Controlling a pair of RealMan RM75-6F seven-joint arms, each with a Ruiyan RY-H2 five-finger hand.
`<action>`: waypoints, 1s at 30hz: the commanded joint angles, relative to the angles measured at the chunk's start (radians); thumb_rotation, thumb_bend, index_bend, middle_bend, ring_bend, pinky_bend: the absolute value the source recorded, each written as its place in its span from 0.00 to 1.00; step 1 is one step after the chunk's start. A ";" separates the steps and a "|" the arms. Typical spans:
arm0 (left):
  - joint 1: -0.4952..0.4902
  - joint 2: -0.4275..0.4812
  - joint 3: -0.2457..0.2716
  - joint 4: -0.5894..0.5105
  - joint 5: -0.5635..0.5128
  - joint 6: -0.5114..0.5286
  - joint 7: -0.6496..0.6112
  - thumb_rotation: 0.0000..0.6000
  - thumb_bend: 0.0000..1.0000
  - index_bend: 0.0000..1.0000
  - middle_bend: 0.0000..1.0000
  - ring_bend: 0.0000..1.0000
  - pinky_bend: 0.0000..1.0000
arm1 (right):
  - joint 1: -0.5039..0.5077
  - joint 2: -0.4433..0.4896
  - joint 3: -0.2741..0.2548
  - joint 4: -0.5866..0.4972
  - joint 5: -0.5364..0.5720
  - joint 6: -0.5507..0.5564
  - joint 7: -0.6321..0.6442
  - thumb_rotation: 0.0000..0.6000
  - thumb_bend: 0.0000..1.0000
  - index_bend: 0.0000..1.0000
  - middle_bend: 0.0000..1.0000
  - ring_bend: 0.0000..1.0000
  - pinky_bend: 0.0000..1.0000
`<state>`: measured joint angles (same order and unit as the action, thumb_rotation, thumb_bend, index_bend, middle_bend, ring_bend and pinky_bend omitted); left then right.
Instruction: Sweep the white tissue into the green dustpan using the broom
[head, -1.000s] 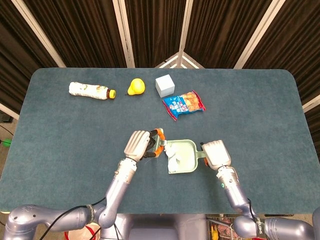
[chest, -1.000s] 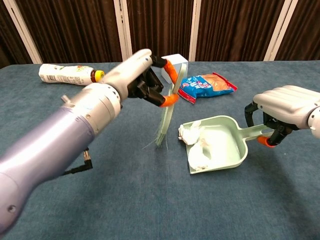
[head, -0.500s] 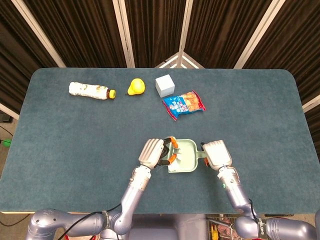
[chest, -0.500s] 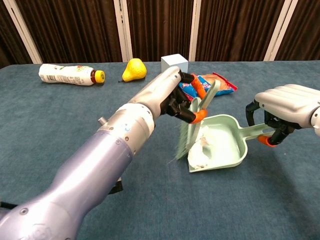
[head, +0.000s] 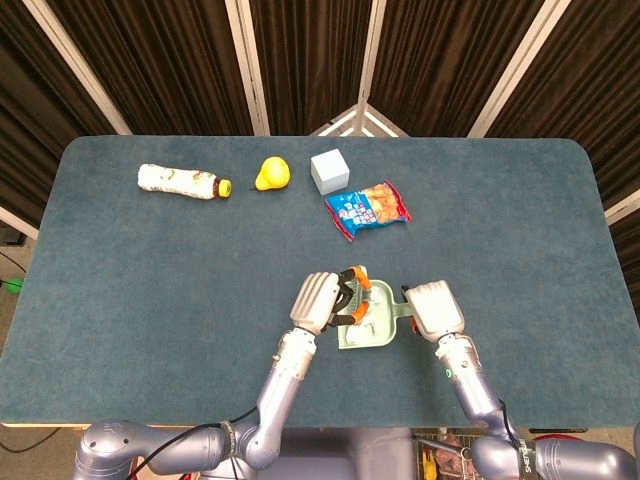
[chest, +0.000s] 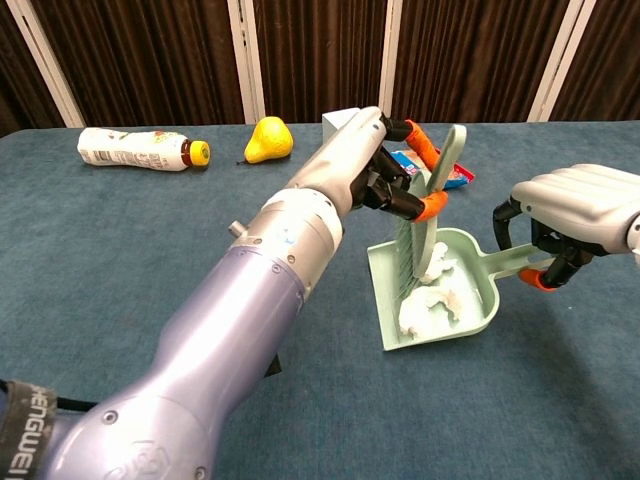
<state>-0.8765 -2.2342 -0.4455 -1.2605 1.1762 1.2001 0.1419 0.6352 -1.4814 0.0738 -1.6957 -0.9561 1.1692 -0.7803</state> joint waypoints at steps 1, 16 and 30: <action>0.009 0.010 0.002 -0.009 0.002 0.001 -0.005 1.00 0.46 0.74 0.96 0.96 1.00 | -0.001 -0.002 0.000 0.003 0.000 0.001 0.002 1.00 0.53 0.83 0.98 1.00 0.93; 0.050 0.101 -0.013 -0.111 0.020 0.005 -0.051 1.00 0.45 0.74 0.96 0.96 1.00 | -0.006 -0.006 0.003 0.004 0.011 0.013 -0.010 1.00 0.53 0.83 0.98 1.00 0.93; 0.092 0.231 -0.037 -0.243 0.037 0.034 -0.053 1.00 0.45 0.74 0.96 0.96 1.00 | -0.013 -0.008 -0.006 0.007 0.027 0.020 -0.030 1.00 0.53 0.20 0.98 0.99 0.92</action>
<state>-0.7899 -2.0149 -0.4756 -1.4908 1.2177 1.2315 0.0829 0.6226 -1.4896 0.0692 -1.6869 -0.9311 1.1882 -0.8075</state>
